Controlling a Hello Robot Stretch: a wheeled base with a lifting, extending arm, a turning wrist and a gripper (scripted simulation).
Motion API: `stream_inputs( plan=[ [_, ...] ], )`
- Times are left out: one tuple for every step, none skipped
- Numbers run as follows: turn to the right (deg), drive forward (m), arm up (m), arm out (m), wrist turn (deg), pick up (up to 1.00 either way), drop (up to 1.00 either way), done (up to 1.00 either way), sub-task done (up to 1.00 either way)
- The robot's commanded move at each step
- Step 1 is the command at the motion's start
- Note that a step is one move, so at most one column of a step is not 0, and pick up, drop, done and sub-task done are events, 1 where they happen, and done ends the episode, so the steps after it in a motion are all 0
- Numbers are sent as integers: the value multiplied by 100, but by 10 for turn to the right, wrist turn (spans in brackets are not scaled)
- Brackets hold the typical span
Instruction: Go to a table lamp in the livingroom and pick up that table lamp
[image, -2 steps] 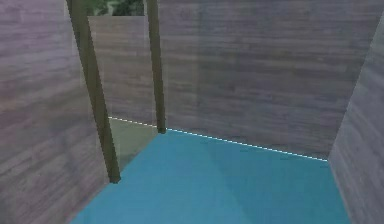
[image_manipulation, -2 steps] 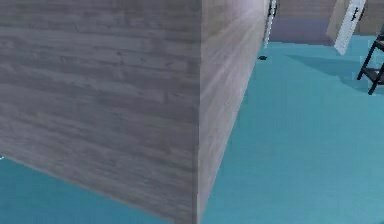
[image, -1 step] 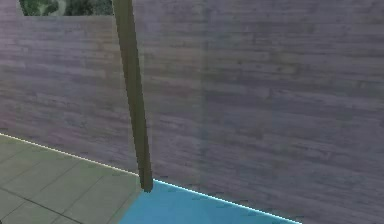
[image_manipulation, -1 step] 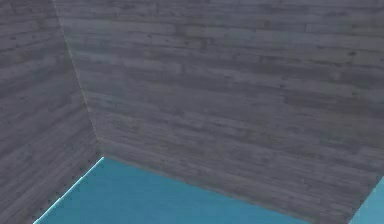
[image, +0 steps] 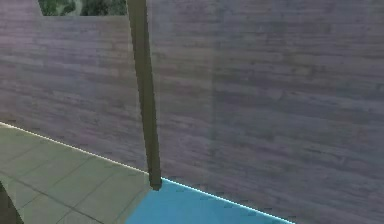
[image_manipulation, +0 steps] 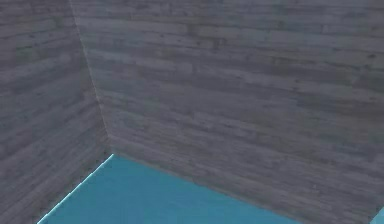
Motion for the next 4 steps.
stream_inputs(
  plan=[
    [0, 95, 0, 0, 0, 0, 0, 0, 0],
    [-450, 0, 0, 0, 0, 0, 0, 0, 0],
    [-270, 0, 0, 0, 0, 0, 0, 0, 0],
    [0, 100, 0, 0, 0, 0, 0, 0, 0]
  ],
)
